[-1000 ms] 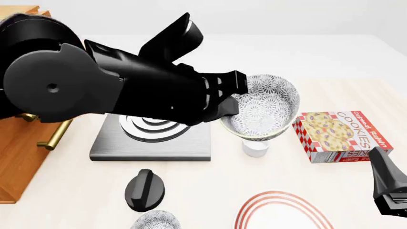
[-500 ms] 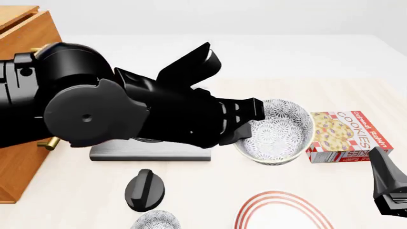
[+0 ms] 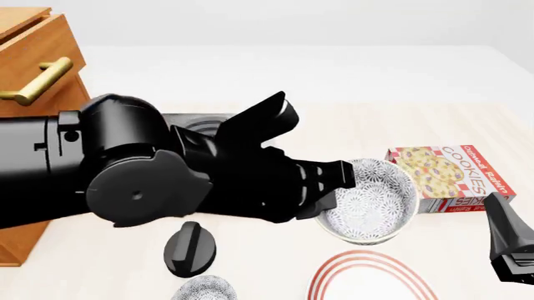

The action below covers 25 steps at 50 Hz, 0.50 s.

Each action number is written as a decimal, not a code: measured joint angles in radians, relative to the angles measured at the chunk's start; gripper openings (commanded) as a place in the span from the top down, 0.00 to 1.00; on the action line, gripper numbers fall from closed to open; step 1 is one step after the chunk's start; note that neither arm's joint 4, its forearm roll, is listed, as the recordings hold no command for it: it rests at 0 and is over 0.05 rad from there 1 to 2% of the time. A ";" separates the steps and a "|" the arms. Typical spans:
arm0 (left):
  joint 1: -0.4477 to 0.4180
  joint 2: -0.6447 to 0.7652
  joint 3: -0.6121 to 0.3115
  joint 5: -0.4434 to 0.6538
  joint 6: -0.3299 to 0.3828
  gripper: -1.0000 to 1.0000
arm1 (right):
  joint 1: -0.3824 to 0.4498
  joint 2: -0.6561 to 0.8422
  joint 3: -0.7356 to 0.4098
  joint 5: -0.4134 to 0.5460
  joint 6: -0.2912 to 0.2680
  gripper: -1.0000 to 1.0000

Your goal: Pick the akita bowl on the wooden cabinet and place it on the plate.

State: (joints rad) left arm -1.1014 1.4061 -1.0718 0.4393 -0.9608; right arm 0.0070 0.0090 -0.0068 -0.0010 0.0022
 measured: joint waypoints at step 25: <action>-0.011 0.034 0.035 -0.044 -0.053 1.00 | 0.000 0.000 0.000 0.000 0.000 0.00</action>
State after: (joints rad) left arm -1.1121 1.4405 -1.0369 0.3952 -1.0133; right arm 0.0070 0.0090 -0.0068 -0.0011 0.0023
